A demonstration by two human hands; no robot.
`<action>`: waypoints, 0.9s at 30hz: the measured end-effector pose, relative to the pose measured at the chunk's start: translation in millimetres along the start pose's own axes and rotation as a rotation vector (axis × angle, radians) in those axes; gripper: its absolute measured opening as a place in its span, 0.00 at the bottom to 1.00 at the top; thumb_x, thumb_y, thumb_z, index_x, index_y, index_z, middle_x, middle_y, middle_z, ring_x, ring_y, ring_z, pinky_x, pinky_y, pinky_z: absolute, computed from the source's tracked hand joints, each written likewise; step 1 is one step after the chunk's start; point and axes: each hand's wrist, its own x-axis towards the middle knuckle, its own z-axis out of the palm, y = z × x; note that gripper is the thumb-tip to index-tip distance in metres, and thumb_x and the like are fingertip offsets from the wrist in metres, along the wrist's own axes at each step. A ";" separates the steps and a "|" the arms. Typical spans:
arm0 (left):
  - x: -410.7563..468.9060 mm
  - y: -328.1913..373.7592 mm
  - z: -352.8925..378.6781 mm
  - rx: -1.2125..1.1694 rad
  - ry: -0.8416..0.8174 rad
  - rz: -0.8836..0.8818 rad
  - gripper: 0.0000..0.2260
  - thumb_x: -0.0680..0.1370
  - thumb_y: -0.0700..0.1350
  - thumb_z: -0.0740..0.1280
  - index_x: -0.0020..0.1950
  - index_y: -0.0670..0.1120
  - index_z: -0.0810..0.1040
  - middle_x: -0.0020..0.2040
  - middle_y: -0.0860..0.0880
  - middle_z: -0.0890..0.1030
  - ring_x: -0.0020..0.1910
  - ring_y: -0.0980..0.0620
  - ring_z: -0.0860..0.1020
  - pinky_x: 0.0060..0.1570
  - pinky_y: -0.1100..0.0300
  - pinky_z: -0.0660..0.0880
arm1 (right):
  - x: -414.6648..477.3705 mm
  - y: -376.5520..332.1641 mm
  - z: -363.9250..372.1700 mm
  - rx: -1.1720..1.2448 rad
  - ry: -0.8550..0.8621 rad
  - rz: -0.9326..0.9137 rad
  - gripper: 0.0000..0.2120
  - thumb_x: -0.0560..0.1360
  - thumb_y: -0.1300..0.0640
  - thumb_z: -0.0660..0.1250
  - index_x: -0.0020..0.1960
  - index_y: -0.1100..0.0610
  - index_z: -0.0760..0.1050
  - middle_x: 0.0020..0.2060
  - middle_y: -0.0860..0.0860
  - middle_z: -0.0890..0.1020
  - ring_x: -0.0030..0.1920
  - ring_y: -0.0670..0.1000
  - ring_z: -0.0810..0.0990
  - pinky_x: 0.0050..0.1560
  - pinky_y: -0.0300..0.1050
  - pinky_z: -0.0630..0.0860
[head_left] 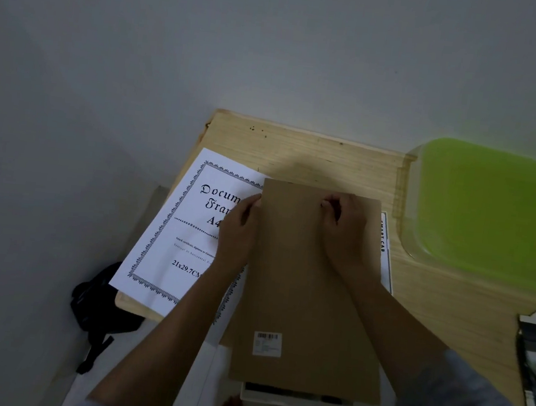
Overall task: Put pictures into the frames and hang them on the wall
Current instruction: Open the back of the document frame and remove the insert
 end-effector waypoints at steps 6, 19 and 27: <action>-37.8 5.2 -5.1 -0.142 -0.132 0.069 0.28 0.79 0.43 0.62 0.74 0.57 0.52 0.71 0.58 0.59 0.70 0.57 0.61 0.63 0.64 0.69 | 10.8 -26.2 -0.1 0.008 0.063 -0.078 0.03 0.74 0.65 0.65 0.46 0.62 0.77 0.41 0.55 0.79 0.44 0.50 0.75 0.46 0.38 0.70; -60.5 73.0 -72.0 -0.388 -0.005 0.122 0.27 0.79 0.42 0.62 0.74 0.56 0.57 0.72 0.52 0.65 0.65 0.53 0.70 0.58 0.63 0.73 | -17.1 -101.1 -86.7 -0.145 0.102 -0.087 0.19 0.75 0.56 0.65 0.63 0.63 0.72 0.60 0.58 0.70 0.62 0.53 0.68 0.62 0.31 0.58; -114.3 103.9 -23.8 -0.383 -0.215 0.185 0.26 0.79 0.44 0.63 0.73 0.60 0.58 0.72 0.49 0.66 0.66 0.48 0.71 0.63 0.48 0.71 | -101.8 -104.4 -182.2 -0.049 0.304 0.111 0.15 0.75 0.58 0.65 0.62 0.59 0.75 0.50 0.54 0.82 0.44 0.49 0.78 0.43 0.38 0.71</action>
